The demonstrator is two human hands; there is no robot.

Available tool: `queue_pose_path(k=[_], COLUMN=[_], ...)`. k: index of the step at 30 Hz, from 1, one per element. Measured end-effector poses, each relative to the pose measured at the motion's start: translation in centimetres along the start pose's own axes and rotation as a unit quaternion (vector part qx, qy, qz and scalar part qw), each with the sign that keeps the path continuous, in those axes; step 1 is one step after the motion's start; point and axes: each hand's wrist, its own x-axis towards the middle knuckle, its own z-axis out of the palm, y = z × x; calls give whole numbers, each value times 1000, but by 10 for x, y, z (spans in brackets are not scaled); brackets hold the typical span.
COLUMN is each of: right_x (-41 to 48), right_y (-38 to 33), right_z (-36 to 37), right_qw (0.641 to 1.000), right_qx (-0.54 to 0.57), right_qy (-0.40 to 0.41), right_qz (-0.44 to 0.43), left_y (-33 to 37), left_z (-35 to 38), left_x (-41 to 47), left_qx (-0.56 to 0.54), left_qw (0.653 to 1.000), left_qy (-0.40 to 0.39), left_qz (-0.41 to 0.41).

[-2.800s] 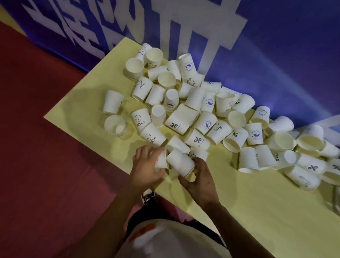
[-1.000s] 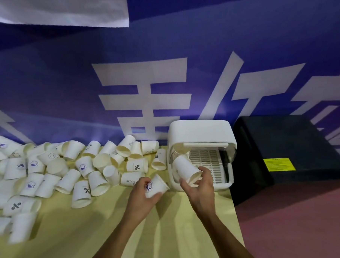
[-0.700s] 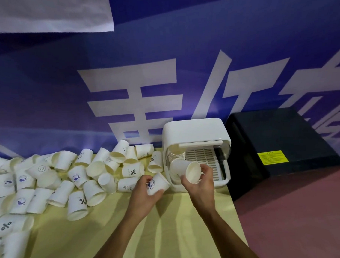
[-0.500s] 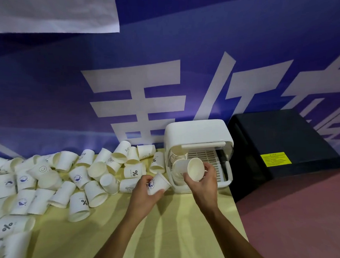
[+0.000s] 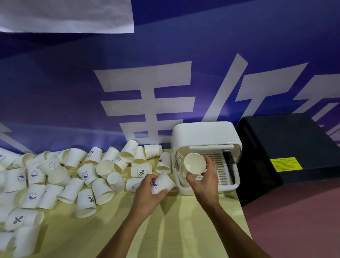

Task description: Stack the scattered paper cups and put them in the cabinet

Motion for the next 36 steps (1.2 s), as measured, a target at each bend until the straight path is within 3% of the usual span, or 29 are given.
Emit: queue_pose_path(k=[10,33,36], right_x=[5,14,13], right_y=[10,26,16], right_z=[10,12,9], right_qw=[990,965,969], right_qx=[-129,-205,-209], right_qy=[-48,-147,-104], right_qz=[9,76,76], left_y=[3,15,18], left_z=[-3,-3,-5], left_x=[2,1,2], left_qx=[-3,-26,-31], left_qw=[1000,1000,999], left_qy=[3,-9,-4], left_qz=[-6,-9,-8])
